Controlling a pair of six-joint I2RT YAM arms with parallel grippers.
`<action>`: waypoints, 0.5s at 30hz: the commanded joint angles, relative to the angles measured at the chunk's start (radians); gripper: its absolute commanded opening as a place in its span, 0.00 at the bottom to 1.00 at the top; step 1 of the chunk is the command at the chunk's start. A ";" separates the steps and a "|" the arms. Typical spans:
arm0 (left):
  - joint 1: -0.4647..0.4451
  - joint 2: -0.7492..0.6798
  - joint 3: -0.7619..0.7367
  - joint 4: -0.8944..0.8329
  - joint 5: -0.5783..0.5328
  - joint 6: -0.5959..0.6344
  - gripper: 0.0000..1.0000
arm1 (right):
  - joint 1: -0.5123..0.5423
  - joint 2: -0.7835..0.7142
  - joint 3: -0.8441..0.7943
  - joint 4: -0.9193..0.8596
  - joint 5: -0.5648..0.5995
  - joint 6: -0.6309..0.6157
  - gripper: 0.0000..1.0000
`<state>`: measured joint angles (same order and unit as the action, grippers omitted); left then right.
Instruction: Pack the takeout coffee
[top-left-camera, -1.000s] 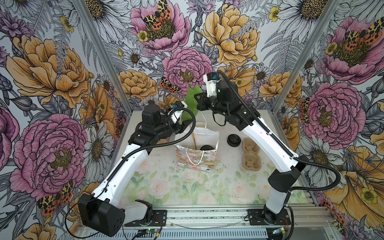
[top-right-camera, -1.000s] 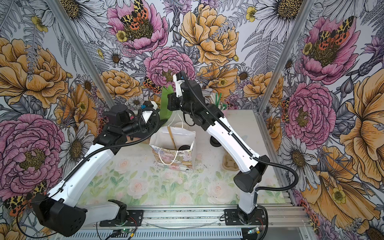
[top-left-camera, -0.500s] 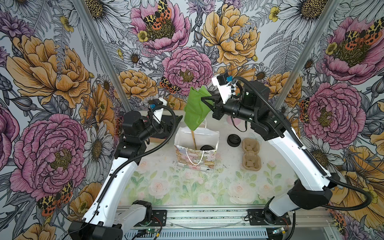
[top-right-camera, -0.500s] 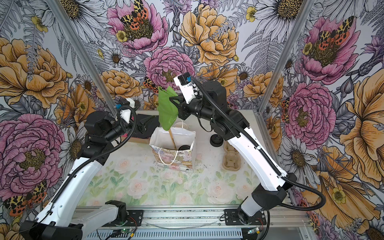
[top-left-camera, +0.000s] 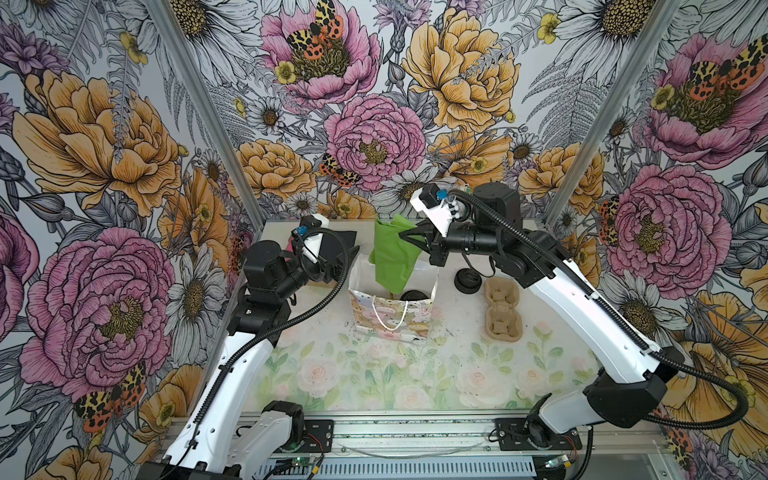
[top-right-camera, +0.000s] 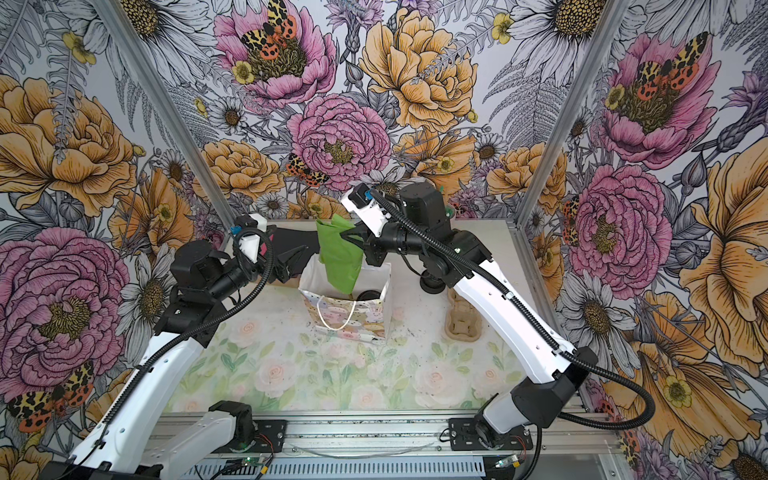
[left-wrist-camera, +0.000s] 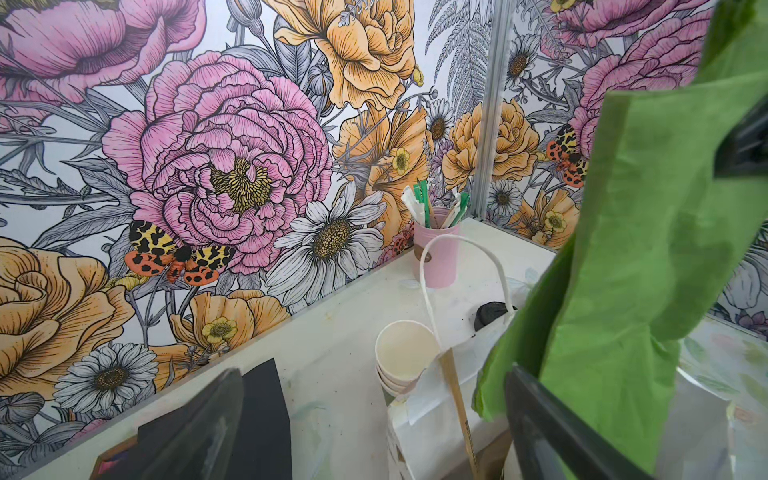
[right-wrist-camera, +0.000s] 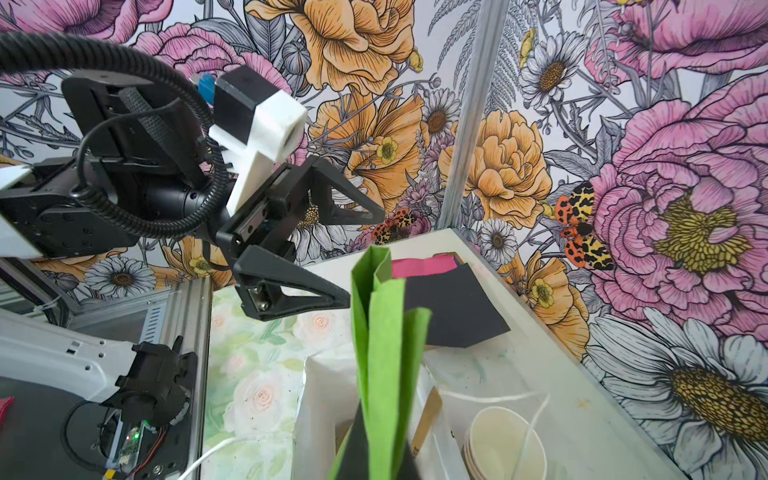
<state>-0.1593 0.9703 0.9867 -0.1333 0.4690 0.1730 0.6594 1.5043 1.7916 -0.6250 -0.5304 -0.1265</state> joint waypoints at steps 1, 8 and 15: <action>0.013 -0.013 -0.015 0.035 -0.022 -0.013 0.99 | -0.004 0.024 -0.014 0.002 -0.047 -0.032 0.00; 0.034 -0.031 -0.060 0.094 -0.020 -0.027 0.99 | -0.002 0.076 -0.058 0.004 -0.051 -0.045 0.00; 0.056 -0.025 -0.086 0.117 0.000 -0.048 0.99 | 0.016 0.127 -0.097 0.005 -0.031 -0.051 0.00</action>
<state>-0.1123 0.9527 0.9184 -0.0601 0.4633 0.1505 0.6640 1.6131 1.7058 -0.6289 -0.5617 -0.1596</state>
